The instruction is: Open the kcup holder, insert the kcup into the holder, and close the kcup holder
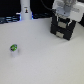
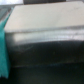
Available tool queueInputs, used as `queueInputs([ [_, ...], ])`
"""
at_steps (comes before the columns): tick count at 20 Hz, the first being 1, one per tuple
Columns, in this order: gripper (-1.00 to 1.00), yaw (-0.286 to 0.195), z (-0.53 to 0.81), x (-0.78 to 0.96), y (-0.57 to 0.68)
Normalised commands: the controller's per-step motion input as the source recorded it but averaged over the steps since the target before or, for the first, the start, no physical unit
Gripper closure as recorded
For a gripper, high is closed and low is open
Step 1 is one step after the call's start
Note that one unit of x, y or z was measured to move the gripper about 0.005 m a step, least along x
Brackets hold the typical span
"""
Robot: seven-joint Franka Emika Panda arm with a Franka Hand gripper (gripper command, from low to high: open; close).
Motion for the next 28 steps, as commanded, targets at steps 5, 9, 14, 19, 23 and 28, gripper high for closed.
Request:
queueInputs([
  [5, 1.00, 0.089, 0.10, 0.38, -0.50],
  [9, 1.00, 0.093, 0.11, 0.41, -0.65],
  [14, 1.00, 0.084, 0.09, 0.41, -0.74],
  [19, 1.00, 0.010, 0.14, 0.59, -0.45],
  [23, 1.00, -0.093, 0.18, 0.95, -0.25],
  [28, 1.00, -0.098, 0.20, 0.94, -0.27],
])
